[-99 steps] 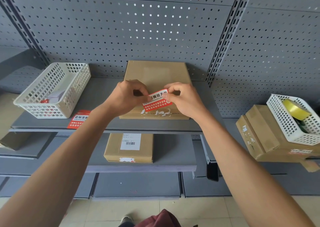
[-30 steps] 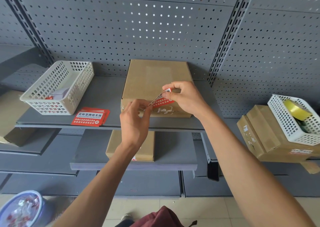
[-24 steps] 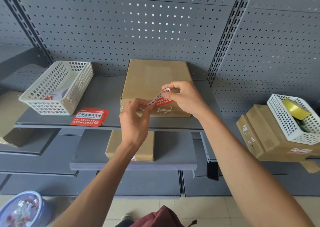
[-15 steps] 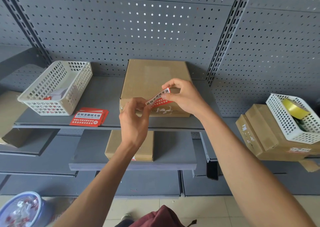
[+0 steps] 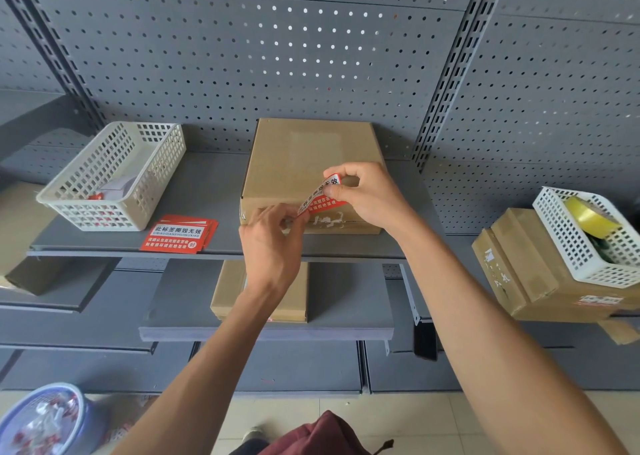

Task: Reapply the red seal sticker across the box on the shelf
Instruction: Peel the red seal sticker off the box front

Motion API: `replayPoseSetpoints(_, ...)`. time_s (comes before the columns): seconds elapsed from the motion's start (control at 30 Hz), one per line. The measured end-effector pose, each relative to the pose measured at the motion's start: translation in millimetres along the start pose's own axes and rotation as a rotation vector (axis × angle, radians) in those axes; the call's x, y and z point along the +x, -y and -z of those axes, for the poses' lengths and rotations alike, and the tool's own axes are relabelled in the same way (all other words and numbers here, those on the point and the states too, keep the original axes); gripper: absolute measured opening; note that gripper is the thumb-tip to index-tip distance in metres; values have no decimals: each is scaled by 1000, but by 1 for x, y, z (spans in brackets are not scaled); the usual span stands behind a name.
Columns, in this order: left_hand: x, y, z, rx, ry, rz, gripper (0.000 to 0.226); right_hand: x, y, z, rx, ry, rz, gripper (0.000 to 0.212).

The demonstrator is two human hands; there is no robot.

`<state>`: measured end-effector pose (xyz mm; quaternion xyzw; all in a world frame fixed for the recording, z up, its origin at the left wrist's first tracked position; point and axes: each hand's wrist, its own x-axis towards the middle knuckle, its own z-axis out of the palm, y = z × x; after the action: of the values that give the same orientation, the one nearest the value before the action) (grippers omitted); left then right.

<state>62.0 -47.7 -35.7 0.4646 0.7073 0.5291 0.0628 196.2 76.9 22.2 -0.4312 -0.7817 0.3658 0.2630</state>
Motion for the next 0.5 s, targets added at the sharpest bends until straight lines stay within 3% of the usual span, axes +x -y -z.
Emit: replayPoseSetpoints(0.5, 1, -4, 2, -43, 29, 77, 22, 0, 4, 2, -55, 8, 33, 29)
